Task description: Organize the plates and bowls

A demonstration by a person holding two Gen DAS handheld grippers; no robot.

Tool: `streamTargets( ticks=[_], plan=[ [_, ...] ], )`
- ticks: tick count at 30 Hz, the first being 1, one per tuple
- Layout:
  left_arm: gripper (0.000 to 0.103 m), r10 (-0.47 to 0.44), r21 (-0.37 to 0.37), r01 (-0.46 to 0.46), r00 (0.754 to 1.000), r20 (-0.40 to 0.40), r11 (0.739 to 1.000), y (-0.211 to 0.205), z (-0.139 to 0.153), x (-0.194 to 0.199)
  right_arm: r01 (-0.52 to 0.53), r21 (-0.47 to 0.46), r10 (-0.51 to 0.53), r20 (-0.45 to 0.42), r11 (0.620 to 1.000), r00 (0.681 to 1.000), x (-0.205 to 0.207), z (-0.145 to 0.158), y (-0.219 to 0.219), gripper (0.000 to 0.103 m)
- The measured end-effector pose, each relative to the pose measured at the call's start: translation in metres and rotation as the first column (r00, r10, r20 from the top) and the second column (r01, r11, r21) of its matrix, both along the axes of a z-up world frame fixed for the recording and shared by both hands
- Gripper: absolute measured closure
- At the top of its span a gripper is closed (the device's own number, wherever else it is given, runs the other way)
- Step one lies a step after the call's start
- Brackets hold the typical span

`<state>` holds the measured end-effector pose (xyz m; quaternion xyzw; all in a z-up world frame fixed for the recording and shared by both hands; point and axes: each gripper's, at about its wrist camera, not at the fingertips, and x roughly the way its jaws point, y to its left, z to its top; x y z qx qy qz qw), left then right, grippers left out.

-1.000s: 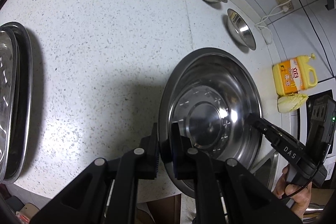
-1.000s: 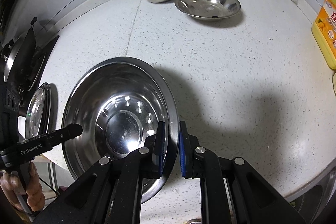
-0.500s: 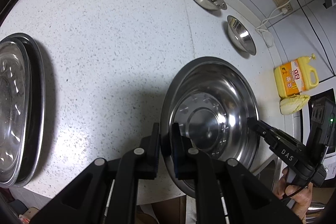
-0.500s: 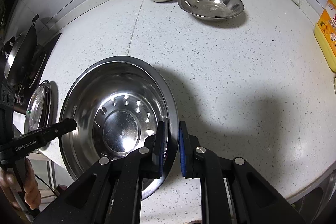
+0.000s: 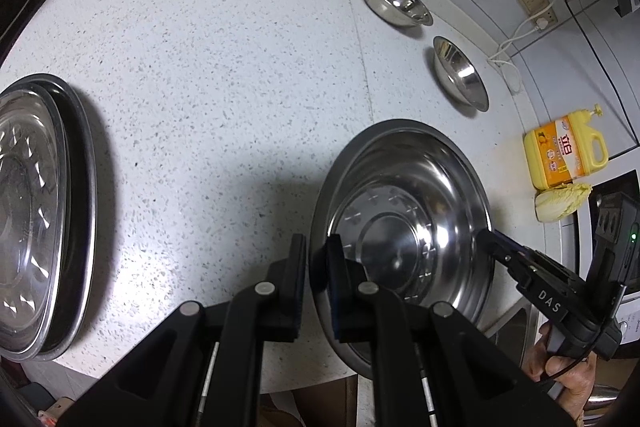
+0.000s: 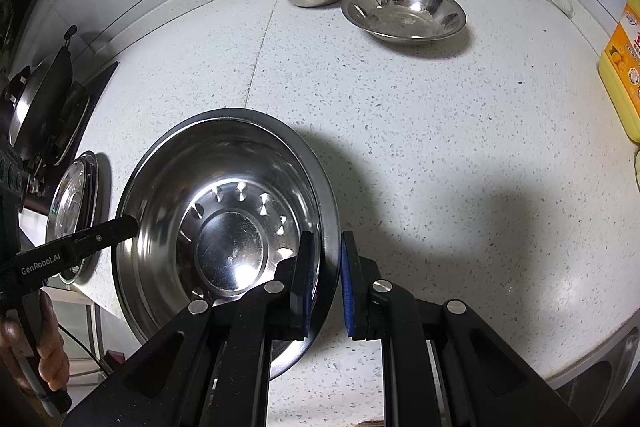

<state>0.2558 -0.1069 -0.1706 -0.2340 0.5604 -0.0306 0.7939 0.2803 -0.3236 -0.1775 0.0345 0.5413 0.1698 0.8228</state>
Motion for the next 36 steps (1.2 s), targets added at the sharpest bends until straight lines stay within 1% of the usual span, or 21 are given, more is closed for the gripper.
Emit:
streamTargets(
  ticks=[3,4,5,6,7,8,10,12,13,14,15,17,21,24,26,28,31,36],
  plan=[
    [0.093,-0.004,0.007,0.004,1.0,0.001,1.0,0.0,0.003,0.0,0.005,-0.009,-0.004,0.017,1.0,1.0,-0.002,0.005,-0.001,0.091],
    [0.093,-0.005,0.007,0.005,1.0,0.004,1.0,0.001,0.004,0.0,0.008,-0.01,-0.008,0.021,1.0,1.0,-0.003,0.007,-0.002,0.087],
    [0.089,-0.002,0.009,0.002,1.0,0.011,1.0,0.003,0.007,0.0,0.015,-0.012,-0.014,0.029,1.0,0.999,-0.004,0.009,-0.004,0.08],
    [0.084,0.001,0.013,-0.001,1.0,0.017,1.0,0.004,0.01,-0.001,0.02,-0.02,-0.02,0.04,1.0,0.999,-0.004,0.011,-0.006,0.076],
    [0.074,0.006,0.018,-0.006,1.0,0.027,1.0,0.005,0.013,-0.001,0.026,-0.031,-0.024,0.052,0.999,0.998,-0.004,0.014,-0.007,0.068],
    [0.072,0.01,0.022,-0.011,0.999,0.04,1.0,0.007,0.017,0.0,0.031,-0.042,-0.028,0.066,0.999,0.997,-0.005,0.017,-0.009,0.064],
    [0.071,0.015,0.02,-0.016,0.999,0.047,1.0,0.011,0.022,0.003,0.04,-0.056,-0.035,0.083,0.998,0.996,-0.004,0.021,-0.014,0.061],
    [0.065,0.012,0.012,-0.013,0.999,0.049,1.0,0.013,0.028,0.011,0.049,-0.069,-0.043,0.092,0.996,0.995,-0.001,0.024,-0.019,0.057],
    [0.061,0.01,0.005,-0.01,0.999,0.051,1.0,0.013,0.031,0.015,0.058,-0.082,-0.049,0.1,0.995,0.994,0.001,0.025,-0.022,0.055],
    [0.059,0.006,-0.001,-0.006,0.999,0.054,1.0,0.013,0.034,0.02,0.063,-0.09,-0.054,0.106,0.994,0.993,0.002,0.026,-0.025,0.054],
    [0.059,-0.005,-0.009,0.005,0.998,0.058,1.0,0.011,0.036,0.026,0.073,-0.097,-0.061,0.117,0.993,0.991,0.005,0.026,-0.028,0.053],
    [0.057,-0.041,-0.03,0.043,0.997,0.062,0.999,0.005,0.04,0.041,0.088,-0.112,-0.072,0.136,0.99,0.988,0.012,0.029,-0.035,0.048],
    [0.057,-0.087,-0.07,0.091,0.995,0.053,0.993,-0.003,0.038,0.069,0.11,-0.146,-0.089,0.145,0.983,0.985,0.034,0.031,-0.049,0.046],
    [0.057,-0.102,-0.059,0.106,0.992,0.068,0.993,-0.006,0.036,0.089,0.128,-0.165,-0.102,0.153,0.978,0.983,0.056,0.03,-0.06,0.043],
    [0.057,-0.117,-0.082,0.122,0.991,0.069,0.989,-0.008,0.033,0.105,0.145,-0.207,-0.113,0.159,0.968,0.981,0.07,0.028,-0.066,0.043],
    [0.057,-0.124,-0.093,0.13,0.99,0.071,0.987,-0.01,0.029,0.121,0.144,-0.225,-0.111,0.156,0.964,0.982,0.084,0.024,-0.07,0.043],
    [0.057,-0.138,-0.1,0.146,0.987,0.079,0.984,-0.016,0.026,0.145,0.152,-0.219,-0.12,0.15,0.964,0.981,0.106,0.017,-0.08,0.043],
    [0.057,-0.173,-0.131,0.182,0.982,0.076,0.975,-0.032,0.013,0.188,0.151,-0.137,-0.132,0.143,0.979,0.981,0.145,0.011,-0.093,0.043]
  ],
)
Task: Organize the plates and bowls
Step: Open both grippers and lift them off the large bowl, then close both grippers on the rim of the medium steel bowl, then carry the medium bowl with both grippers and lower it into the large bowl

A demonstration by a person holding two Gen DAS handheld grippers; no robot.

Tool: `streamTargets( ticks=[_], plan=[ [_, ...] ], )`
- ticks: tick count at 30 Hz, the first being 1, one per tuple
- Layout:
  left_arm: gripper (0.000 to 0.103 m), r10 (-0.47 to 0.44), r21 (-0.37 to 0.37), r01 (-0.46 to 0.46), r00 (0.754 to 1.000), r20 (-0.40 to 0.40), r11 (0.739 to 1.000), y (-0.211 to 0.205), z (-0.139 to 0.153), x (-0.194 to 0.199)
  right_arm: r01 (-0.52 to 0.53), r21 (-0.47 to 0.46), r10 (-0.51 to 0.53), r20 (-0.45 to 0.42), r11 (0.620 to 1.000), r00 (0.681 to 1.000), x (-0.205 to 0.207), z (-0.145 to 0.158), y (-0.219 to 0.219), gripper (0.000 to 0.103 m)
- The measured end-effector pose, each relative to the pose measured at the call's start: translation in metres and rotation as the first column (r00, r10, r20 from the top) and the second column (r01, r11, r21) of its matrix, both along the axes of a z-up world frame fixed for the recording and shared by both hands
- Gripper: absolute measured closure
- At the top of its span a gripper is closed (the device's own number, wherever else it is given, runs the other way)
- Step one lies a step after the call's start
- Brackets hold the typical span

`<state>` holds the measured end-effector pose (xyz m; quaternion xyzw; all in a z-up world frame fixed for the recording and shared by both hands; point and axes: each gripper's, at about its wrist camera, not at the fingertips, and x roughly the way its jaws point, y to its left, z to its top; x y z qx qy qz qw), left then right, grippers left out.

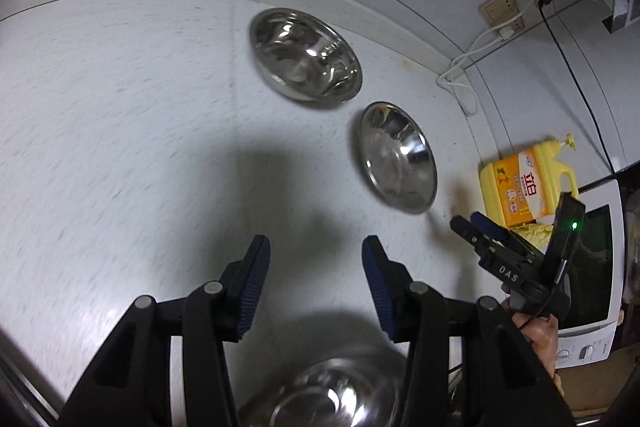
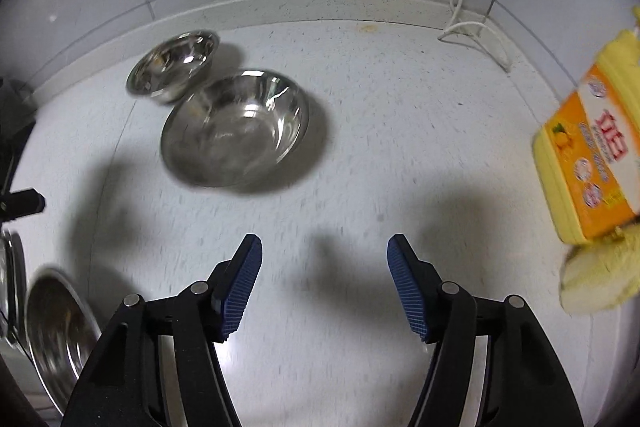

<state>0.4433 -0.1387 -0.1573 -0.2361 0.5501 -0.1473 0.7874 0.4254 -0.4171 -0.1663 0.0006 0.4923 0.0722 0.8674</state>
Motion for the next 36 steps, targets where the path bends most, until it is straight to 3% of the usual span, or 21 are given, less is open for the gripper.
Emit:
streamTargets(
  ticks=[4,15,22,25,27,29,31,36],
  plan=[
    [0.057,-0.026,-0.034,0.026,1.0,-0.013,0.999,-0.015,-0.013,0.027,-0.001,0.081,0.002,-0.008,0.997,1.0,0.028,-0.006,-0.005,0.043],
    [0.057,-0.051,-0.047,0.05,0.998,-0.024,0.998,-0.053,-0.03,0.073,-0.028,0.133,0.033,-0.032,0.991,0.999,0.074,-0.026,0.007,0.045],
    [0.058,-0.04,-0.064,0.035,0.997,-0.067,0.997,-0.065,-0.052,0.091,-0.052,0.137,0.061,-0.058,0.989,0.996,0.084,-0.034,0.012,0.073],
    [0.06,-0.049,-0.079,0.045,0.998,-0.049,0.996,-0.069,-0.054,0.095,-0.066,0.145,0.075,-0.059,0.987,0.995,0.084,-0.035,0.014,0.081],
    [0.071,-0.065,-0.088,0.061,0.997,-0.05,0.994,-0.072,-0.056,0.097,-0.073,0.146,0.082,-0.06,0.987,0.995,0.085,-0.034,0.016,0.084],
    [0.089,-0.084,-0.095,0.08,0.995,-0.044,0.992,-0.075,-0.056,0.096,-0.083,0.148,0.093,-0.059,0.986,0.994,0.085,-0.034,0.018,0.088],
    [0.094,-0.095,-0.091,0.092,0.995,-0.038,0.992,-0.077,-0.054,0.094,-0.087,0.15,0.096,-0.058,0.985,0.994,0.083,-0.034,0.017,0.088],
    [0.095,-0.124,-0.093,0.119,0.991,-0.041,0.988,-0.079,-0.051,0.092,-0.094,0.173,0.107,-0.065,0.98,0.992,0.072,-0.035,0.012,0.088]
  ],
)
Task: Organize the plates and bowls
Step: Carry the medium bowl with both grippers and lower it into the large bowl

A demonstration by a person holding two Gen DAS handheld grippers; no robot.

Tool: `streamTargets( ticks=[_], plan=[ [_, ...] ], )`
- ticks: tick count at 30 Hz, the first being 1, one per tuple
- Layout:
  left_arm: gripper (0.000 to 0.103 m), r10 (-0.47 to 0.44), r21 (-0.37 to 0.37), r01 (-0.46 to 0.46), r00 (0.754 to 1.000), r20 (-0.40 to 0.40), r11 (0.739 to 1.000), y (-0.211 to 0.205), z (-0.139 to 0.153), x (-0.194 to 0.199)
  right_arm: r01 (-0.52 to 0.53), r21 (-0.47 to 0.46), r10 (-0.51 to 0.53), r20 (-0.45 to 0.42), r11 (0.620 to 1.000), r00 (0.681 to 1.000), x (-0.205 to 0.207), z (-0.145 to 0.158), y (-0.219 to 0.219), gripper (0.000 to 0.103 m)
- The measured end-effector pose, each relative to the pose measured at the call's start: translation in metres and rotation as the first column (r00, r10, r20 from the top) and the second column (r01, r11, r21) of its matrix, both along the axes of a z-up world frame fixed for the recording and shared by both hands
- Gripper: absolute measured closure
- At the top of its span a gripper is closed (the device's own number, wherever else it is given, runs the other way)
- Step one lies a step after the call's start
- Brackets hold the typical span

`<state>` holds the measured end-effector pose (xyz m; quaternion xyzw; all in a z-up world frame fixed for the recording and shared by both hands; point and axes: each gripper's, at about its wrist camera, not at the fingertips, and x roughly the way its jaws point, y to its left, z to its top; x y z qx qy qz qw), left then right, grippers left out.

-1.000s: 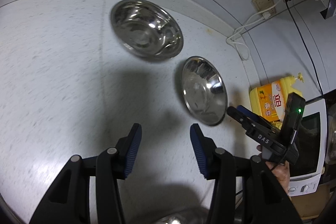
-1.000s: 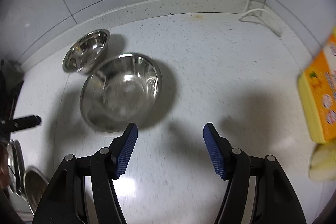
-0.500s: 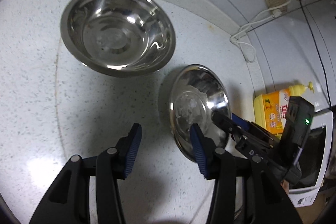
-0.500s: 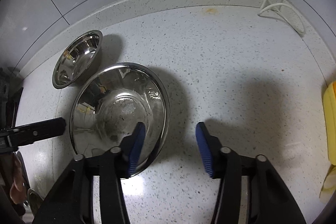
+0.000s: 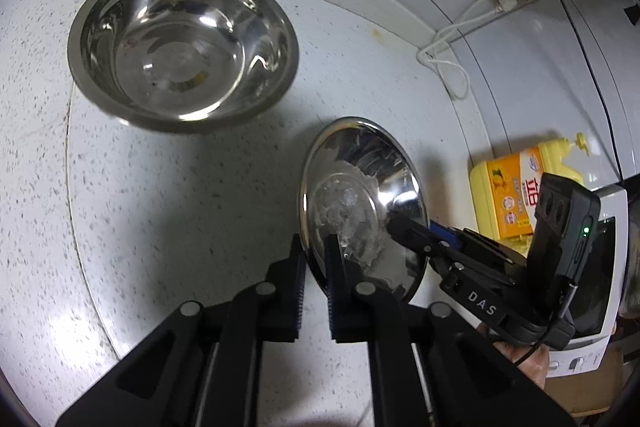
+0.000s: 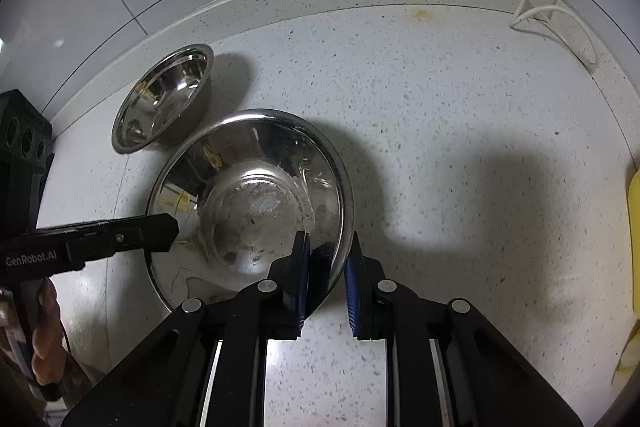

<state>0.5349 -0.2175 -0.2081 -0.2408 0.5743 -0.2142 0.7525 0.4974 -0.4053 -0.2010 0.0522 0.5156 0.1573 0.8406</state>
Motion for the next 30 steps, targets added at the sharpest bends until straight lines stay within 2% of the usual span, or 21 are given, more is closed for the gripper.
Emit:
streamTargets(
  ticks=[10,22,30],
  plan=[
    [0.095,-0.047,-0.014,0.047,0.999,-0.013,0.999,-0.012,0.011,-0.027,-0.008,0.024,0.008,-0.004,1.0,1.0,-0.028,0.002,-0.014,0.088],
    [0.095,-0.116,-0.018,0.116,0.993,-0.011,0.993,-0.035,0.03,-0.077,0.026,0.031,-0.026,0.003,0.999,1.0,-0.086,0.008,-0.035,0.088],
    [0.095,-0.109,-0.037,0.108,0.994,-0.004,0.993,-0.032,0.048,-0.109,0.063,0.034,-0.063,0.013,0.997,0.998,-0.124,0.019,-0.042,0.088]
  ],
)
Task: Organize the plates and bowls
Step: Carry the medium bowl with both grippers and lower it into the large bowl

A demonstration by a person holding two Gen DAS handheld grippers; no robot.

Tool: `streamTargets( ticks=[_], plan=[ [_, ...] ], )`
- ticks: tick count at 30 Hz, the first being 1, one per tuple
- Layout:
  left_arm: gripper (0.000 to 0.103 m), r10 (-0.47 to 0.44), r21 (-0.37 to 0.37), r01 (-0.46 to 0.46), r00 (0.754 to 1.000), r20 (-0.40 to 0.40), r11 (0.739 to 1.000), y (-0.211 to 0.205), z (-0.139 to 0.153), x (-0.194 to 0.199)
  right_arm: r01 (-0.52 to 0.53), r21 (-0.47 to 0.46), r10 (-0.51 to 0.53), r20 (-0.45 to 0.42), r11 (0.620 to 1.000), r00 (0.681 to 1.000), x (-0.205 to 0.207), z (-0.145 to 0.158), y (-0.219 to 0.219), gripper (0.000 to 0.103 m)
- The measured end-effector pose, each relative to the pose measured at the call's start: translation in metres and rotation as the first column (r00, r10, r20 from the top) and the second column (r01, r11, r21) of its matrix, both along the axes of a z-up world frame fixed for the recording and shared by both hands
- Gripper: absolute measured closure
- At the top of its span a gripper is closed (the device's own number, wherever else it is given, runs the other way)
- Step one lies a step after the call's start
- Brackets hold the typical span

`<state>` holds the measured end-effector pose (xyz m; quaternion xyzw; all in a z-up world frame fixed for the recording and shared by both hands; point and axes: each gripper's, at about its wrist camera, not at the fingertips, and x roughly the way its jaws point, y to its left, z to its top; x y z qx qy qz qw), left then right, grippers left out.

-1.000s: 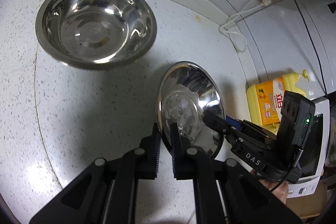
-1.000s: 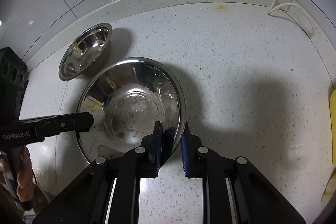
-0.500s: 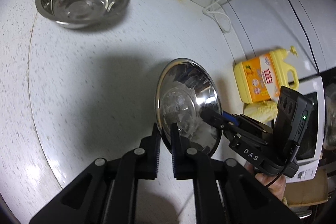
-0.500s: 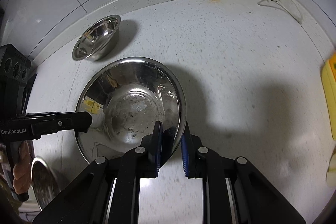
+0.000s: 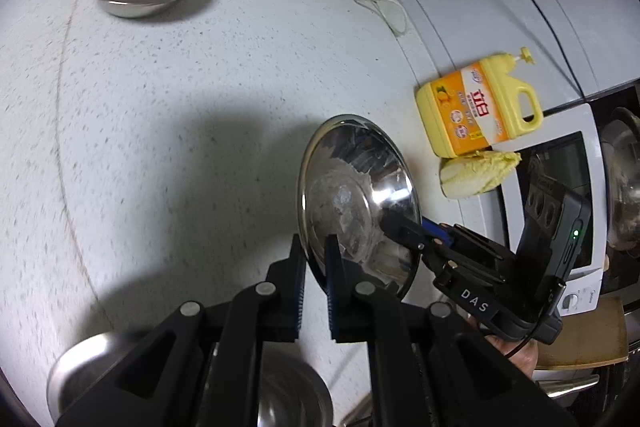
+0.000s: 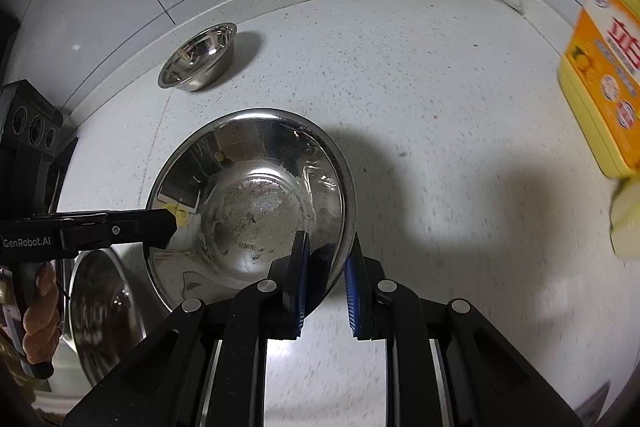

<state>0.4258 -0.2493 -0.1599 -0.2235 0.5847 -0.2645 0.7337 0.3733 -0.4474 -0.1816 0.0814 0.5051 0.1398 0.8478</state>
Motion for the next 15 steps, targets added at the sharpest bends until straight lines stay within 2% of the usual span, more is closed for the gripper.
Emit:
streamTargets(
  ticks=[8,15],
  plan=[
    [0.095,0.074,-0.02,-0.073,0.996,0.039,0.997,0.036,0.04,-0.049,-0.029,0.002,0.029,0.045,1.0,0.999,-0.035,0.03,0.02,0.088],
    [0.095,0.168,-0.027,-0.166,0.985,0.05,0.986,0.083,0.061,-0.098,-0.124,0.013,0.123,0.088,0.992,0.989,-0.065,0.052,0.061,0.088]
  ],
)
